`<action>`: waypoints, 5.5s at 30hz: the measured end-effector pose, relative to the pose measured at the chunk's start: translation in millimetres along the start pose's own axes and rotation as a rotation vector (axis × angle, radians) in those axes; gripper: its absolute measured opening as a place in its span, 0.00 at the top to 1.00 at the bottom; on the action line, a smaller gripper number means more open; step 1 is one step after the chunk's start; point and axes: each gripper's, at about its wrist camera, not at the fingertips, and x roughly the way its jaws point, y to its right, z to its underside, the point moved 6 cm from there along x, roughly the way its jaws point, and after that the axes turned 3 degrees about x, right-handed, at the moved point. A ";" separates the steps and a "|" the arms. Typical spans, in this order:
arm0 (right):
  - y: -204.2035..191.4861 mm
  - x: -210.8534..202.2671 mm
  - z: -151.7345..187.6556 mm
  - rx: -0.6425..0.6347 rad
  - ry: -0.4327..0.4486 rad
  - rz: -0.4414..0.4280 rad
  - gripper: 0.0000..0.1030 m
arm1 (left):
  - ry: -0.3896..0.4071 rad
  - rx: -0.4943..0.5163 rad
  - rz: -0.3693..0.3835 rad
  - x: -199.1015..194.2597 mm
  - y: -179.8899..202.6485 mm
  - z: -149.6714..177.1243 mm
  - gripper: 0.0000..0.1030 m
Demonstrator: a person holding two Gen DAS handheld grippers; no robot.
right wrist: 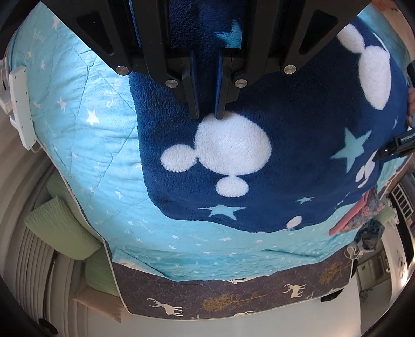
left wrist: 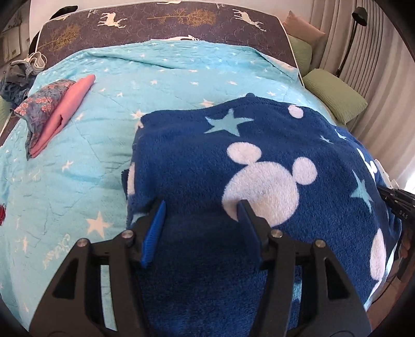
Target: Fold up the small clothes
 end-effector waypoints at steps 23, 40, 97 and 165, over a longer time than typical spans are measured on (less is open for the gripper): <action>-64.1 -53.9 6.8 -0.056 0.053 -0.114 0.82 | -0.036 -0.277 0.192 -59.4 -53.3 78.0 0.24; -135.3 -48.5 36.5 -0.171 -0.043 -0.194 0.71 | -0.069 -0.220 0.408 -59.8 -28.0 96.6 0.61; 64.6 -78.4 36.0 0.385 -0.016 -0.675 0.31 | -0.088 0.477 0.623 -78.1 293.2 33.9 0.77; 41.9 -55.2 76.7 0.257 -0.062 -0.474 0.87 | 0.103 0.543 0.333 -58.8 257.1 19.0 0.52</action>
